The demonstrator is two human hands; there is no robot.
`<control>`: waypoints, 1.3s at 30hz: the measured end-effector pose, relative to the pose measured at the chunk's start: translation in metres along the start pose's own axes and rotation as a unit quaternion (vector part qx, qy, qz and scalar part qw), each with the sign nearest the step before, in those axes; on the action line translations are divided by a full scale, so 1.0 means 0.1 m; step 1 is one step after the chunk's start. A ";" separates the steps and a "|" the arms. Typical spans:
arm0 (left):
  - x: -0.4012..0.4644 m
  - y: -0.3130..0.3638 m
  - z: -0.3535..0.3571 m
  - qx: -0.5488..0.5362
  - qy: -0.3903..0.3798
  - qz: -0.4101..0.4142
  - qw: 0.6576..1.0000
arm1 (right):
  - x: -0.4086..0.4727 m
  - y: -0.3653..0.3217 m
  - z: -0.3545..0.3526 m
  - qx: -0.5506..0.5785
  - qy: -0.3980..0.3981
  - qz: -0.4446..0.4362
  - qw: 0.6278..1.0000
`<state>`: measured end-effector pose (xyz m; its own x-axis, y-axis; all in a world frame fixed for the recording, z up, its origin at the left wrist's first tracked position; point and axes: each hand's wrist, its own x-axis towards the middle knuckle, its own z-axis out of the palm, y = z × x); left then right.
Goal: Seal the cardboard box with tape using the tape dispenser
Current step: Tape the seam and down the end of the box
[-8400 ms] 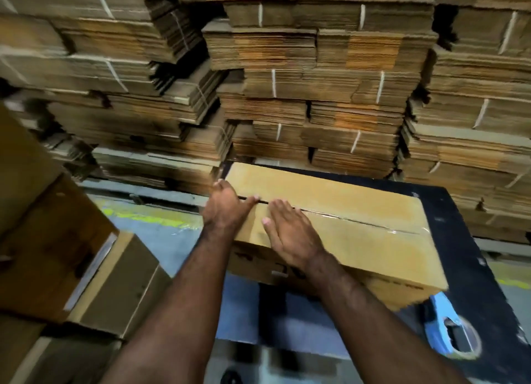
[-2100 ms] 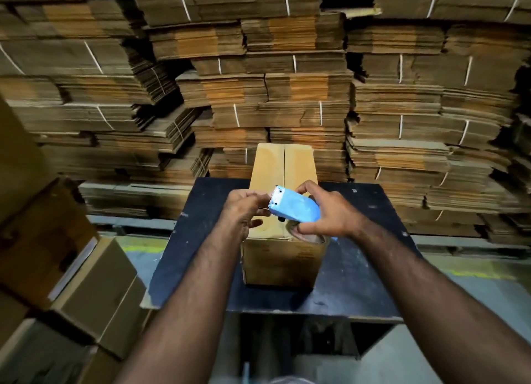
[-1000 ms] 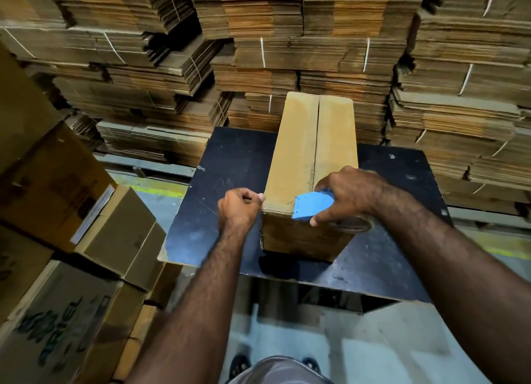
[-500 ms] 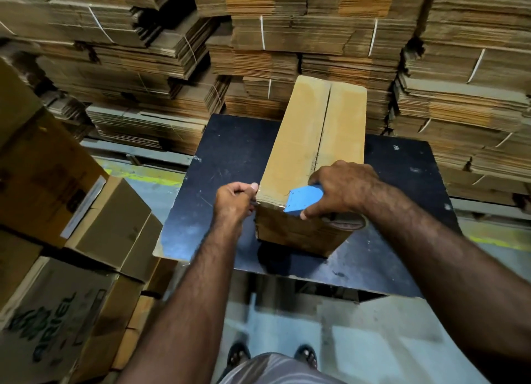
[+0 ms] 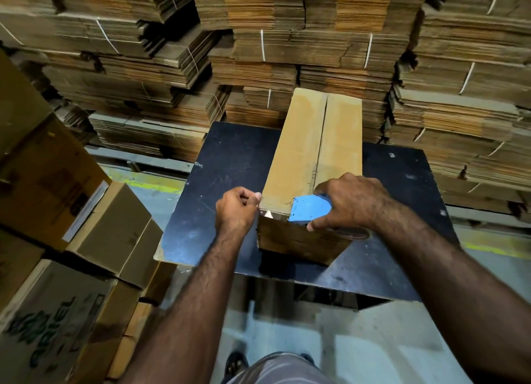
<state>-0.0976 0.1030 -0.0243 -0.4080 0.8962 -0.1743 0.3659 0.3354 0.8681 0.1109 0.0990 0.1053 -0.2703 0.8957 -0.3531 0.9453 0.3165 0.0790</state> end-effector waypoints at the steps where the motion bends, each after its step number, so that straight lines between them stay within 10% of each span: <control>1: 0.00 -0.03 0.01 -0.026 -0.006 -0.010 1.000 | 0.01 -0.02 0.00 -0.004 -0.001 0.000 1.000; 10: -0.04 -0.08 0.13 -0.257 -0.016 -0.091 0.962 | 0.07 -0.17 0.03 -0.031 0.012 0.016 0.999; 15: -0.05 -0.22 0.16 -0.134 0.025 -0.067 0.988 | 0.07 -0.21 0.02 -0.029 0.019 0.023 0.999; 19: -0.24 -0.17 0.10 -0.150 0.076 0.065 0.984 | 0.05 -0.21 0.07 -0.033 0.039 0.027 0.998; 30: -0.22 -0.56 -0.03 0.050 -0.150 0.296 0.942 | 0.04 -0.22 0.07 -0.032 0.039 0.023 0.998; 39: 0.20 -0.24 -0.01 0.237 -0.198 0.467 0.828 | 0.09 -0.20 0.04 -0.030 0.025 0.021 0.999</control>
<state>-0.1155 0.1129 -0.0480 0.5114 0.8220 0.2507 0.6923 -0.5669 0.4465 0.0908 0.0995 0.0970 -0.2408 0.9224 -0.3018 0.9439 0.2950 0.1483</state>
